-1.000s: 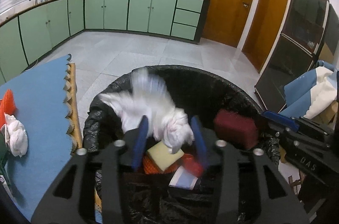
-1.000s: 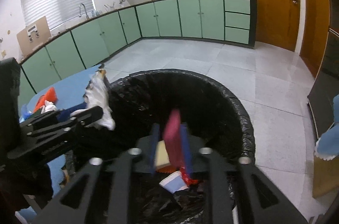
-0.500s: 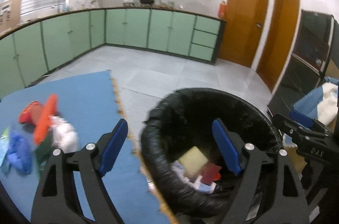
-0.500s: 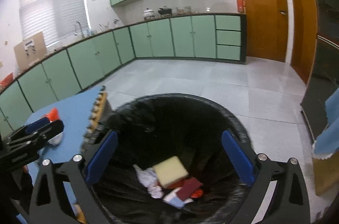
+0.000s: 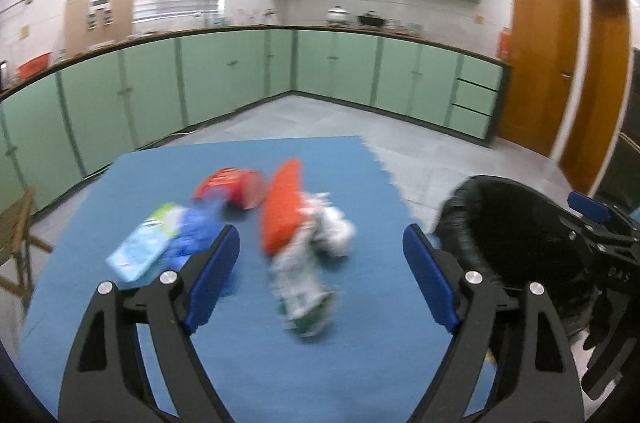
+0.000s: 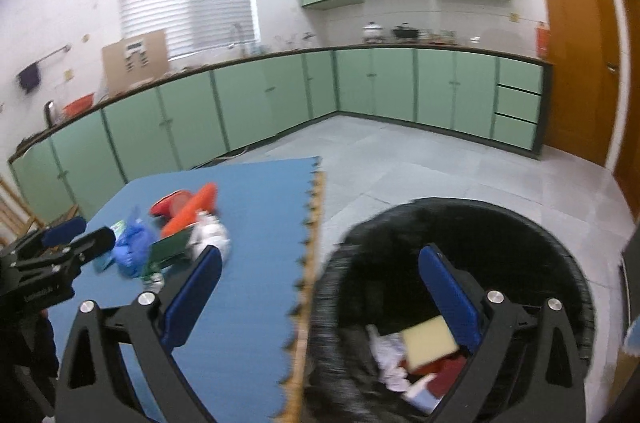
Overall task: Collect trash
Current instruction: 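Return both tools to the remaining trash on the mat, then grasp the green snack bag with the right tool while the left tool grasps the blue plastic bag, then carry the green snack bag and blue bag over the bin and open both tools, then return both tools to the remaining trash on the mat, then grasp the white tissue with the right tool while the left tool grasps the orange mesh pad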
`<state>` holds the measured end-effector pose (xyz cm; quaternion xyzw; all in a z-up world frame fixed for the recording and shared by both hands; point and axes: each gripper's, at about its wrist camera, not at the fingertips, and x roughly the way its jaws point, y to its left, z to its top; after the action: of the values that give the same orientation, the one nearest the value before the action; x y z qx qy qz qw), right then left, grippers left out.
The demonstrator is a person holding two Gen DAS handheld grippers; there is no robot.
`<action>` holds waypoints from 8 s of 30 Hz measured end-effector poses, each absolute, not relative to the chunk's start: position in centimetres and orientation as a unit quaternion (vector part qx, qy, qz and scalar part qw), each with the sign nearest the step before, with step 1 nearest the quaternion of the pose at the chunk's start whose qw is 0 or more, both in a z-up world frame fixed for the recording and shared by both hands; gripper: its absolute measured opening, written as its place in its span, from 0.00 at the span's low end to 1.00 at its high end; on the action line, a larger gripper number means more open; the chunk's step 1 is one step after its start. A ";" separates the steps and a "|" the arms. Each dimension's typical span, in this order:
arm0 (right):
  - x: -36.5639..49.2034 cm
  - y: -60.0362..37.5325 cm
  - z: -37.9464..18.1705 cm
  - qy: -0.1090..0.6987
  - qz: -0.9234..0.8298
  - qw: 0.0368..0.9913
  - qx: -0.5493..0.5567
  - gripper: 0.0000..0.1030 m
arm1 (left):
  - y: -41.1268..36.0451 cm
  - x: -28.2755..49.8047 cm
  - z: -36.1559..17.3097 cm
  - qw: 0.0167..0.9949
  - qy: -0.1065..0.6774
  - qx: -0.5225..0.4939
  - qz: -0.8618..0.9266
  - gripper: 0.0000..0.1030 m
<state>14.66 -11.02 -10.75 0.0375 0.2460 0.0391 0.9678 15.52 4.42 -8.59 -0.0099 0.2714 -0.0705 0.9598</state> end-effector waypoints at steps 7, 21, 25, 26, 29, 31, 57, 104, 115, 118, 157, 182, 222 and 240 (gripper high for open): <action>16.9 -4.9 -12.3 0.268 0.094 0.959 0.019 0.94 | 9.6 15.4 -9.3 0.960 0.278 -0.022 -0.014 0.79; 20.6 2.6 -15.1 0.309 0.143 0.940 0.018 0.85 | 14.9 15.2 -12.2 0.953 0.300 -0.032 0.025 0.79; 21.3 4.3 -16.3 0.328 0.153 0.932 0.007 0.72 | 15.8 15.4 -12.7 0.952 0.302 -0.040 0.030 0.79; 21.5 4.6 -16.5 0.332 0.156 0.930 0.006 0.69 | 16.0 15.4 -12.8 0.952 0.303 -0.042 0.031 0.79; 22.1 5.3 -17.1 0.343 0.162 0.925 0.003 0.58 | 16.4 15.7 -13.1 0.951 0.306 -0.044 0.031 0.79; 22.3 5.6 -17.5 0.350 0.167 0.922 0.002 0.49 | 16.5 15.9 -13.2 0.950 0.307 -0.045 0.031 0.79; 23.0 3.3 -18.0 0.377 0.213 0.901 -0.029 0.15 | 12.6 22.4 -16.2 0.934 0.356 -0.032 0.005 0.79; 20.4 3.3 -13.4 0.337 0.252 0.906 -0.033 0.06 | 11.4 16.8 -12.9 0.929 0.366 -0.046 -0.030 0.40; 18.1 1.2 -10.3 0.306 0.246 0.919 -0.021 0.06 | 9.7 15.1 -9.9 0.938 0.341 -0.042 -0.042 0.40; 17.5 0.3 -9.5 0.298 0.241 0.923 -0.019 0.06 | 9.2 14.7 -9.2 0.940 0.335 -0.042 -0.047 0.40; 11.5 -20.0 -6.3 0.246 0.055 0.967 0.030 0.06 | -11.9 16.6 -7.8 0.932 0.291 0.014 -0.217 0.40; 10.7 -27.2 -10.0 0.270 -0.056 0.958 0.075 0.72 | -18.8 20.5 -13.5 0.900 0.351 0.029 -0.256 0.73; 26.7 -3.5 -14.9 0.302 0.081 0.949 0.038 0.89 | 10.7 23.9 -13.7 0.946 0.320 -0.042 -0.002 0.79; 32.3 -2.1 -19.4 0.389 0.080 0.918 0.014 0.58 | 10.9 25.2 -15.7 0.938 0.343 -0.040 0.001 0.79</action>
<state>32.32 -2.07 -19.37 0.0140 0.3888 0.0804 0.9177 25.22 10.91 -15.71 -0.0399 0.3434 0.0009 0.9383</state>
